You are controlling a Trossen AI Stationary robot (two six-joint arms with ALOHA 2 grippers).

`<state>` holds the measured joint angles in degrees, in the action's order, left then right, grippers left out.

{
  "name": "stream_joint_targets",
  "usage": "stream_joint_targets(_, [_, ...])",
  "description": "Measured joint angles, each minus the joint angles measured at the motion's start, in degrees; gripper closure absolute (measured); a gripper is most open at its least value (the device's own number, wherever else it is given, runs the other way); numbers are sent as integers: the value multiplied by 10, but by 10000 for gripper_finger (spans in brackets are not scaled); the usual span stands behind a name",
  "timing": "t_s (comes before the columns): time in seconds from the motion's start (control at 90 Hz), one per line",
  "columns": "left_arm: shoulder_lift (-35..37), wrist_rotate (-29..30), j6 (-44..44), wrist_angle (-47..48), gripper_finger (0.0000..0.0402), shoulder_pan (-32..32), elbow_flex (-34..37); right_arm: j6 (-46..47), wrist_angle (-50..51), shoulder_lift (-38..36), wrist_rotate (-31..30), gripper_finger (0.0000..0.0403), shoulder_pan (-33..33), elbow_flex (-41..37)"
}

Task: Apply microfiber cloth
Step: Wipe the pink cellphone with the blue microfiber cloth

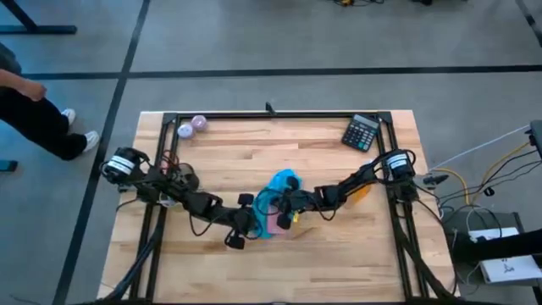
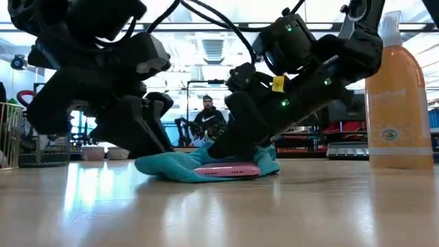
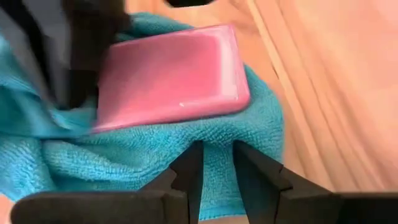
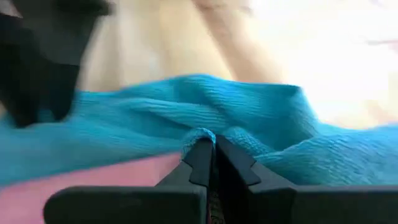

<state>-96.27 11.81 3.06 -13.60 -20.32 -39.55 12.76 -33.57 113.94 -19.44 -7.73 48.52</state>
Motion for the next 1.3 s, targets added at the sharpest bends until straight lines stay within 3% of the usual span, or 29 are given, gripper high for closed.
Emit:
stream_joint_targets(0.144, [-4, 13, -16, -38, 327, 1, 0, 6, 22, -29, -43, 403, 0, -29])
stream_joint_targets(0.622, [-44, 50, -39, -112, 327, 60, -1, 53, 13, -51, -61, 403, -30, -81])
stream_joint_targets(1.044, [-43, 40, -39, -110, 327, 75, -1, 53, -13, -59, -41, 403, -94, -81])
stream_joint_targets(1.3, [-81, 30, -35, -151, 327, 76, -3, 76, -22, -51, -1, 403, -108, -77])
